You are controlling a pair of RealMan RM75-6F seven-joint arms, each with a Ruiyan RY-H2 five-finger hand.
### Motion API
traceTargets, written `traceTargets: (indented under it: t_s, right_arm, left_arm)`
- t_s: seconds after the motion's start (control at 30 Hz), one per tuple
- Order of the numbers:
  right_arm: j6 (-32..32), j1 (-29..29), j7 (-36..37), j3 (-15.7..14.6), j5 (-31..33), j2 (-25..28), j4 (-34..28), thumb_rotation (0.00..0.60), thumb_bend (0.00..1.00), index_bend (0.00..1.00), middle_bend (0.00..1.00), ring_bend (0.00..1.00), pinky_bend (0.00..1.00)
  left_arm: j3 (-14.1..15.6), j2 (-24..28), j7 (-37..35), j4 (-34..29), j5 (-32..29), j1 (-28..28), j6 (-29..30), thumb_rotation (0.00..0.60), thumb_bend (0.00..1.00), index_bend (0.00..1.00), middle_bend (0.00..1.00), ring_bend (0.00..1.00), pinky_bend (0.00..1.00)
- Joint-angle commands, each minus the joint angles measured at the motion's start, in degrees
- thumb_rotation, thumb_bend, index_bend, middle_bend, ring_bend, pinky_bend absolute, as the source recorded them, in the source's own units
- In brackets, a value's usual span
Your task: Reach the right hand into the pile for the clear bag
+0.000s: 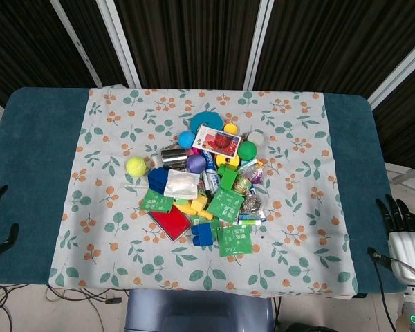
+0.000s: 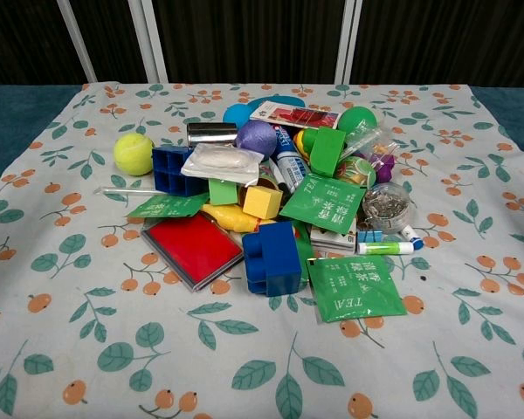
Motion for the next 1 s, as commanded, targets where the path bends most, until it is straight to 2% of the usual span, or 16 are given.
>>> traceTargets:
  t_s: [0.03, 1.0]
  right_arm:
    - [0.0, 0.0, 0.0, 0.0, 0.0, 0.0, 0.0, 0.6, 0.2, 0.03, 0.03, 0.05, 0.22]
    - [-1.3, 0.3, 1.8, -0.2, -0.2, 0.3, -0.2, 0.6, 0.2, 0.03, 0.03, 0.05, 0.22]
  left_arm:
    - [0.0, 0.0, 0.0, 0.0, -0.1, 0.0, 0.0, 0.6, 0.43, 0.07, 0.0, 0.0, 0.0]
    - [-0.4, -0.1, -0.1, 0.0, -0.5, 0.2, 0.4, 0.6, 0.43, 0.07, 0.0, 0.0, 0.0]
